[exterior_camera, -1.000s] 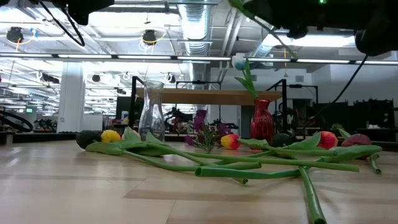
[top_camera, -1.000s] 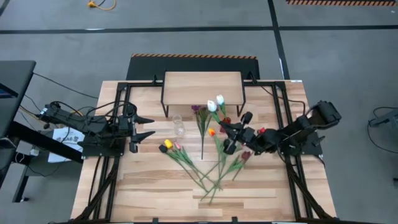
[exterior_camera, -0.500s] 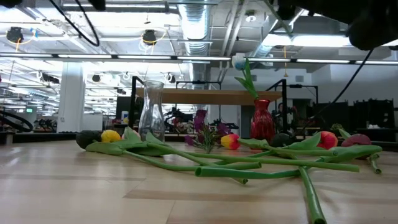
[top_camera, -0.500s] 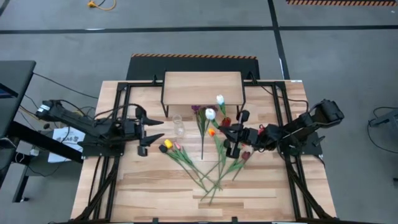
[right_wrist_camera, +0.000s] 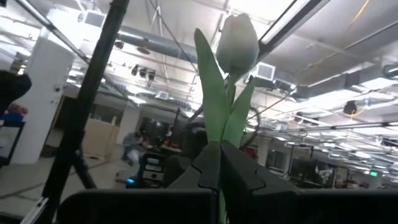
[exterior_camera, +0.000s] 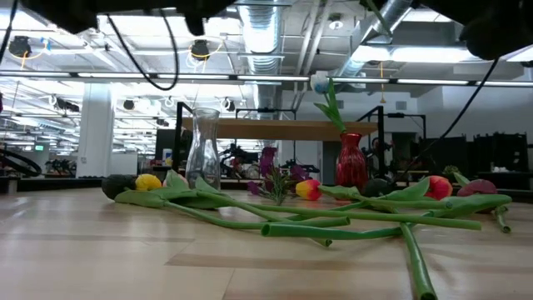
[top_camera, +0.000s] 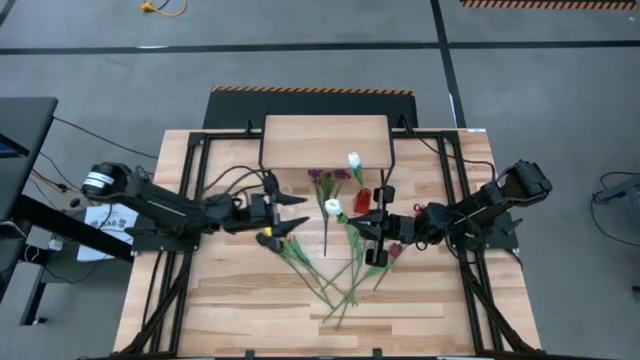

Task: Pick and place flowers into a vace then onto a shelf
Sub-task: Put the white blue flower into the red flower vase

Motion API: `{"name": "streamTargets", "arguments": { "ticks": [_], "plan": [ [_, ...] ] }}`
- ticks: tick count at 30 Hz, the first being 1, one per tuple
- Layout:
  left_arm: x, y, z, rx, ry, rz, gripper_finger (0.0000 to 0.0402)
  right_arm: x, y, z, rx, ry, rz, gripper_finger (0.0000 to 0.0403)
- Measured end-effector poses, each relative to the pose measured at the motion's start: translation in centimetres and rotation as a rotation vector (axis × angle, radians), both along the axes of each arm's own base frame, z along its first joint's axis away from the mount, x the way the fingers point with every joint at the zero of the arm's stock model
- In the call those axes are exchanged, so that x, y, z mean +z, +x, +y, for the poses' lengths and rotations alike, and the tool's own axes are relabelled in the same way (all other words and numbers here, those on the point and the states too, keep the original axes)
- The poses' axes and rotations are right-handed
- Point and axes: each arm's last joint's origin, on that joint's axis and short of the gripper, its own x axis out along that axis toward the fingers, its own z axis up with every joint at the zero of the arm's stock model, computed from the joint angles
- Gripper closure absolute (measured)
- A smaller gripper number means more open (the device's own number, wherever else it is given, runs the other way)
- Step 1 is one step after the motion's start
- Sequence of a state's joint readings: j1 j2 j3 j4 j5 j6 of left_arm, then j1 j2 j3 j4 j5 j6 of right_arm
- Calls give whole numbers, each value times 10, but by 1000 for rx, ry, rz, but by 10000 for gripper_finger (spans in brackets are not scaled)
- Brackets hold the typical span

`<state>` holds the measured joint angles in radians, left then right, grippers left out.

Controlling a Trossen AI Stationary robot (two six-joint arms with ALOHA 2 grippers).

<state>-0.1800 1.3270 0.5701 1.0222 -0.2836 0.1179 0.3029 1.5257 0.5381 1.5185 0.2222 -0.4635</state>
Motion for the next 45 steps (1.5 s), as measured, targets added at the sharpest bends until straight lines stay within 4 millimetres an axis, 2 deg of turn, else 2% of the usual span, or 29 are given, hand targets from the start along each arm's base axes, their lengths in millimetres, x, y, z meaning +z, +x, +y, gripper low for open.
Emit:
{"name": "streamTargets", "arguments": {
  "ticks": [6, 11, 19, 30, 34, 45],
  "plan": [
    [11, 32, -6, 5, 57, -17, 196, -1, 0, 3, 4, -17, 11, 403],
    [24, 43, -9, -51, 68, -2, 196, -2, 1, 0, -7, -21, 21, 403],
    [37, 46, -11, -125, 48, -37, 196, -4, 3, -2, -5, -25, 39, 403],
    [34, 47, -10, -142, 7, -15, 196, -4, 3, -1, 7, -21, 40, 403],
    [34, 47, -10, -145, 4, -13, 196, -4, 3, 0, 60, -42, 41, 403],
    [35, 47, -10, -238, 24, -24, 196, -5, 4, -1, 80, -36, 47, 403]
  ]
}}
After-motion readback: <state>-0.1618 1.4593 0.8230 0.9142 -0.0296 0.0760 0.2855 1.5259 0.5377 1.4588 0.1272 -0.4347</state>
